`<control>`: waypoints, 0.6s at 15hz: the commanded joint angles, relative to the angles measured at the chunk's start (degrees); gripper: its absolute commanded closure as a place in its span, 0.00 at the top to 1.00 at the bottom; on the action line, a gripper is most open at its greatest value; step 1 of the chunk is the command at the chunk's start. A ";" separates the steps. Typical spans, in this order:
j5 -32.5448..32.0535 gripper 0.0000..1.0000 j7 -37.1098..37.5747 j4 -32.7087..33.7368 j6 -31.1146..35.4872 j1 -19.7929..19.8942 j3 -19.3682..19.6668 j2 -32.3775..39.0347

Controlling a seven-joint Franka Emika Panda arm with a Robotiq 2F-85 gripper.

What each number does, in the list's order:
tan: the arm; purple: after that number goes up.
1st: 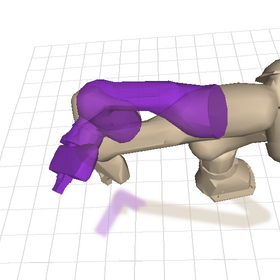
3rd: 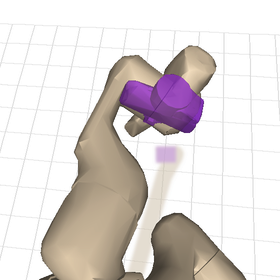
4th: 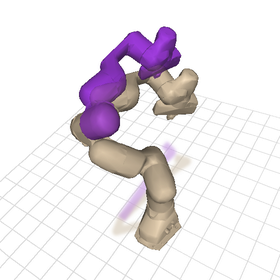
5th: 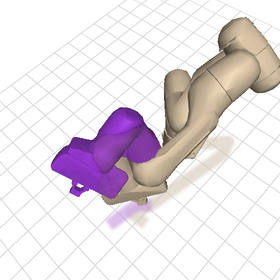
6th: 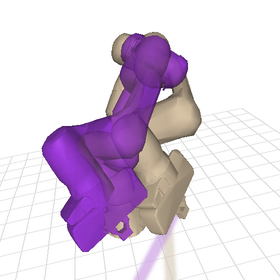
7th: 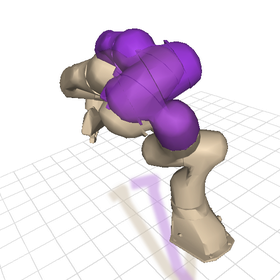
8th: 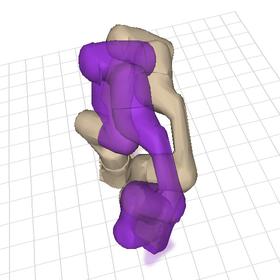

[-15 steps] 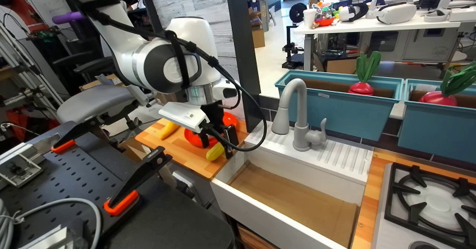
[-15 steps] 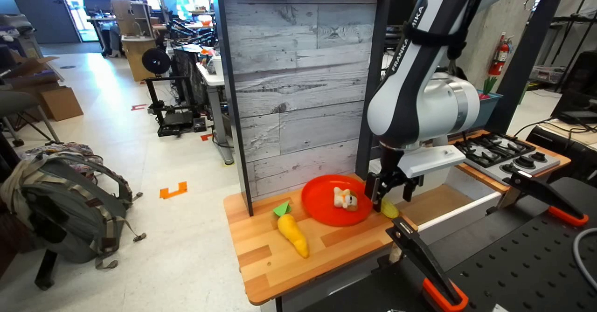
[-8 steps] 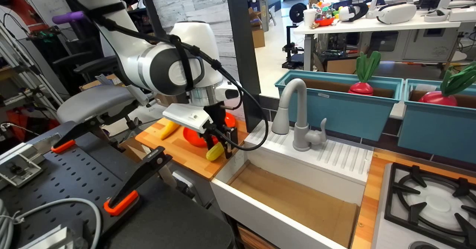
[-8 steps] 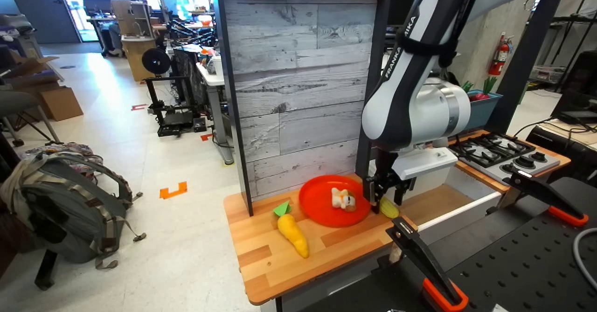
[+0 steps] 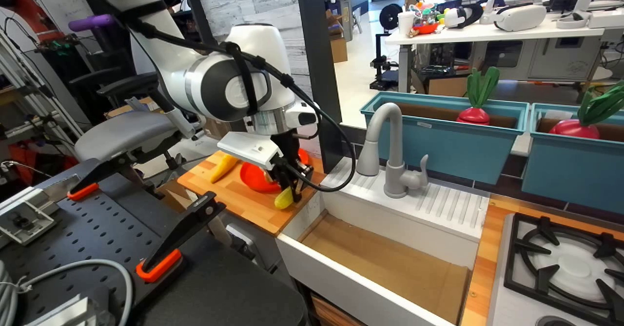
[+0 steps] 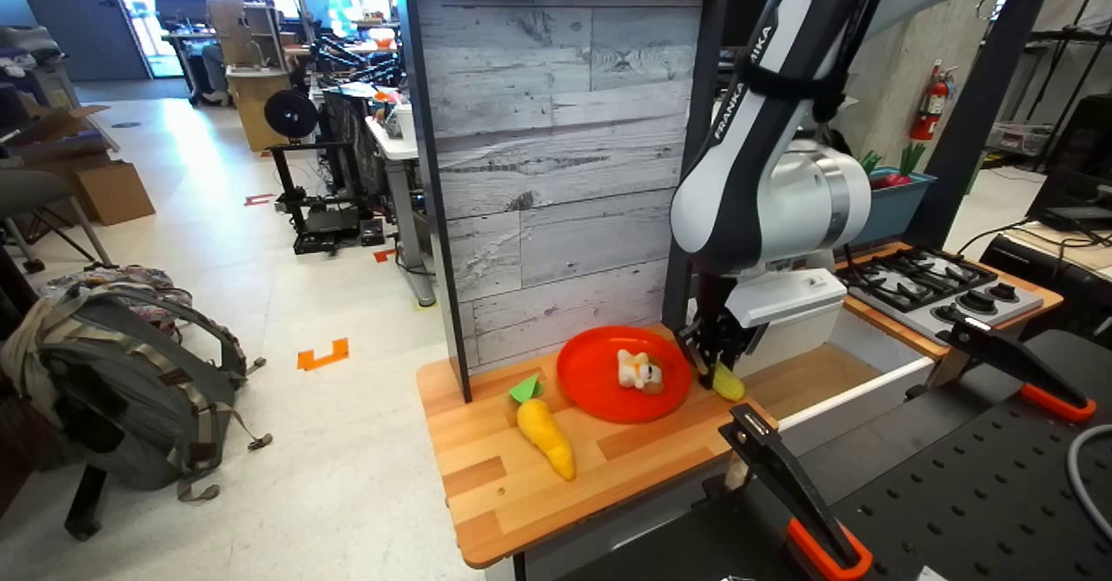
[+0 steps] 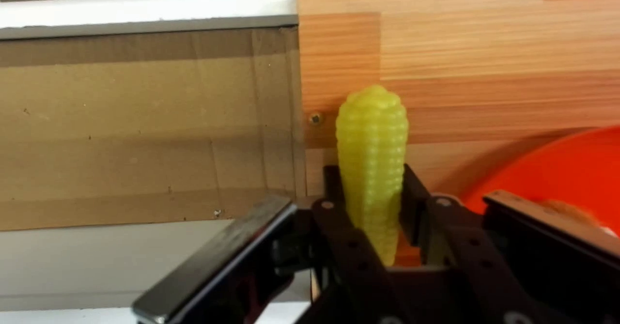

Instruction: Move the yellow maize cob to the left

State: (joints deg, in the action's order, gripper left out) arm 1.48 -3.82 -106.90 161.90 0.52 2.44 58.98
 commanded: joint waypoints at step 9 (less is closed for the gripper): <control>-1.19 0.06 -4.56 -12.46 -0.29 3.25 -5.20 -13.20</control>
State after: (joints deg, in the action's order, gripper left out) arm 1.48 -7.12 -113.87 161.33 2.81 -0.85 51.29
